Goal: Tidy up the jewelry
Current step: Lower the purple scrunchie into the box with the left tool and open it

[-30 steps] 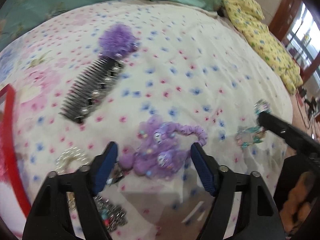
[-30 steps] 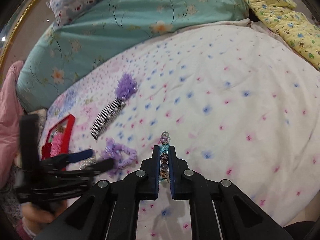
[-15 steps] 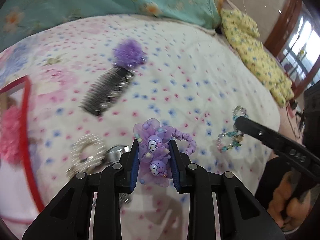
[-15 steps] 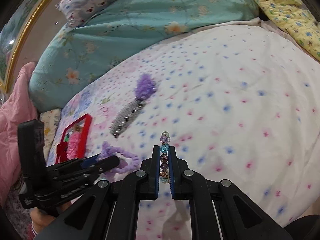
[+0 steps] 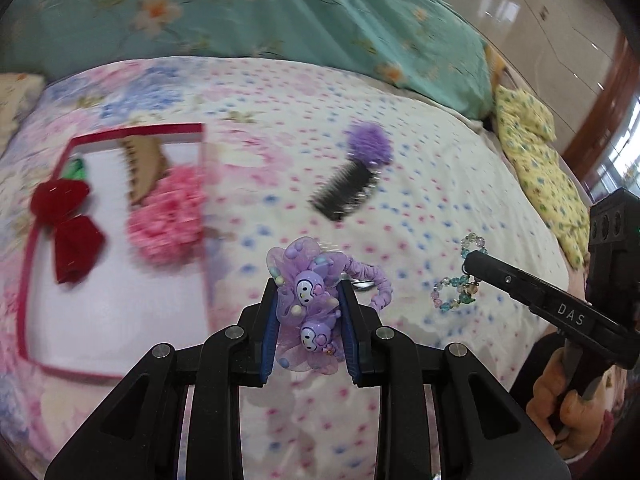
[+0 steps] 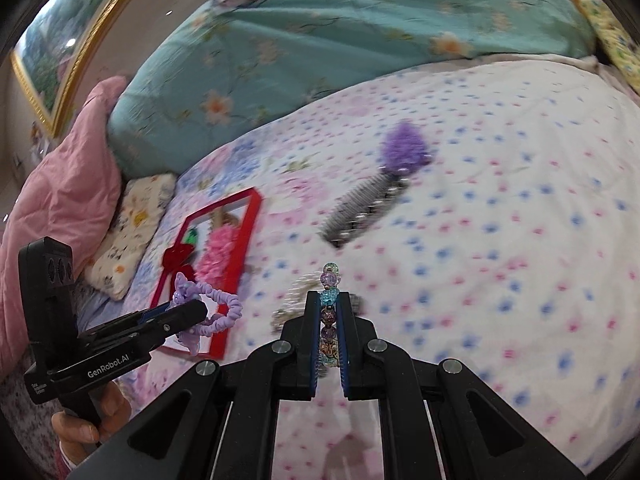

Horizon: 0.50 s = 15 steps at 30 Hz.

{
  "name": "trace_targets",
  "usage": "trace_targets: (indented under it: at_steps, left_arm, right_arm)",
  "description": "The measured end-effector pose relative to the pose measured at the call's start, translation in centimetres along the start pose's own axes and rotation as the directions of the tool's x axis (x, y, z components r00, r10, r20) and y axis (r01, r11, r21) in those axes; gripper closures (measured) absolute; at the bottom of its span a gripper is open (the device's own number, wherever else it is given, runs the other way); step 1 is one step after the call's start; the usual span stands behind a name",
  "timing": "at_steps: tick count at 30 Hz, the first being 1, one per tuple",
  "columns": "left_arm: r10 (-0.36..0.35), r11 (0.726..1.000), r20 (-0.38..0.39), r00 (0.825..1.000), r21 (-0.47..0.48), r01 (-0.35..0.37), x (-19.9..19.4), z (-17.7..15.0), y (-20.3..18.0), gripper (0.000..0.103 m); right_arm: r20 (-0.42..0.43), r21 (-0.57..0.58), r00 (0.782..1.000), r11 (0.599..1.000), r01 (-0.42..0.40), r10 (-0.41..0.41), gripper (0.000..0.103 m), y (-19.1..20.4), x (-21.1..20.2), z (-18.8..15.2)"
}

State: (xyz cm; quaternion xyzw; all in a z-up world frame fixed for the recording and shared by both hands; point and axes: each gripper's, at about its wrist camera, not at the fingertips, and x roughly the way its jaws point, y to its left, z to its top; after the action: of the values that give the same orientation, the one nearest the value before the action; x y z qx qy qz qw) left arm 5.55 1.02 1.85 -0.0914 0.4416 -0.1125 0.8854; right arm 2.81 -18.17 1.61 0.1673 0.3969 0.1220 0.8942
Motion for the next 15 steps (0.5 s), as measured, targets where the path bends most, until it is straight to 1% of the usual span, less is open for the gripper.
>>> trace_targets:
  at_steps: [9, 15]
  left_arm:
    - [0.052, 0.993, 0.039, 0.998, -0.109, -0.047, -2.9, -1.4, 5.5, 0.078]
    - [0.091, 0.98, 0.063, 0.994, -0.182, -0.078, -4.5, -2.1, 8.9, 0.078]
  right_arm:
    - [-0.036, -0.06, 0.997, 0.996, -0.065, 0.063, 0.096, 4.3, 2.4, 0.0]
    - [-0.066, -0.098, 0.992, 0.988, -0.116, 0.11, 0.096, 7.2, 4.2, 0.2]
